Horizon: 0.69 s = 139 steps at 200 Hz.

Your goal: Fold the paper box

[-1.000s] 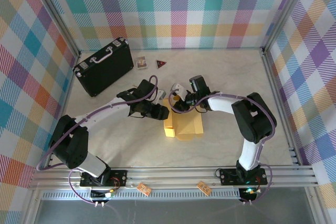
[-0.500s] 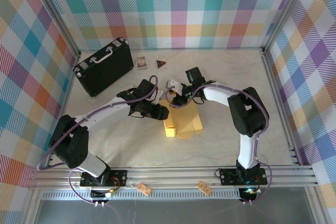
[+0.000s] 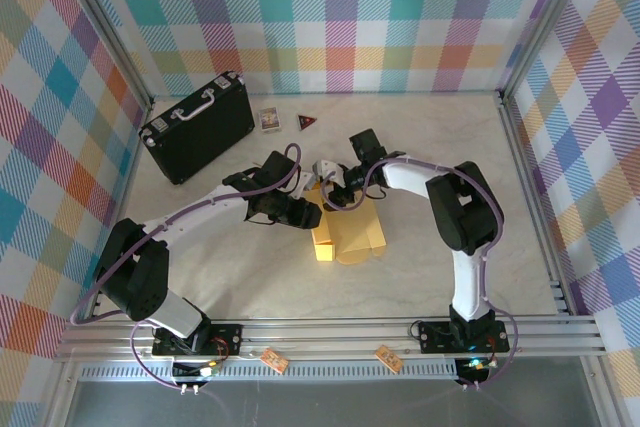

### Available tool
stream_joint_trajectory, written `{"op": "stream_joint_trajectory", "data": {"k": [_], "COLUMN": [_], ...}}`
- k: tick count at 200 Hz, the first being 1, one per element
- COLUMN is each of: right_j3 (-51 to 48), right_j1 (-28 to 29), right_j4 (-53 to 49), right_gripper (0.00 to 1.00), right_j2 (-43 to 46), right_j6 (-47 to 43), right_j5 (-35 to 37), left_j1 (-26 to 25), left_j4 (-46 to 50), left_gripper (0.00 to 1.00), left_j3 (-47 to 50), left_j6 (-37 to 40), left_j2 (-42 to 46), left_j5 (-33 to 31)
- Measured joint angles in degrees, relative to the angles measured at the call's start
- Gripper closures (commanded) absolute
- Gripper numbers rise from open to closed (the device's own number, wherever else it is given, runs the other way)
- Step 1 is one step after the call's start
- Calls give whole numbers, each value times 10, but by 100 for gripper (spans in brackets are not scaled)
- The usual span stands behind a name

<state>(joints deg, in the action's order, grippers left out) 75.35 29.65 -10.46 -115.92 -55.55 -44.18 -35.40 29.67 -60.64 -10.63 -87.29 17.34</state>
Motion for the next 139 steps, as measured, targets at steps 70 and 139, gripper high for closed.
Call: {"op": "stream_joint_trajectory", "data": {"k": [70,139], "right_j3": [1,-108], "right_j1": [4,2], "right_j4": [18,151], "right_gripper": [88,100], "right_j2": [-3,56], "right_j6": [-3,117], "right_j5": [-19,38], "left_j1": [0,11], "left_j4": [2,17], "left_gripper": [52,49], "left_j3": [0,0], "left_j6": [0,-4], "left_j2": [0,8], "left_j5": [0,-11]}}
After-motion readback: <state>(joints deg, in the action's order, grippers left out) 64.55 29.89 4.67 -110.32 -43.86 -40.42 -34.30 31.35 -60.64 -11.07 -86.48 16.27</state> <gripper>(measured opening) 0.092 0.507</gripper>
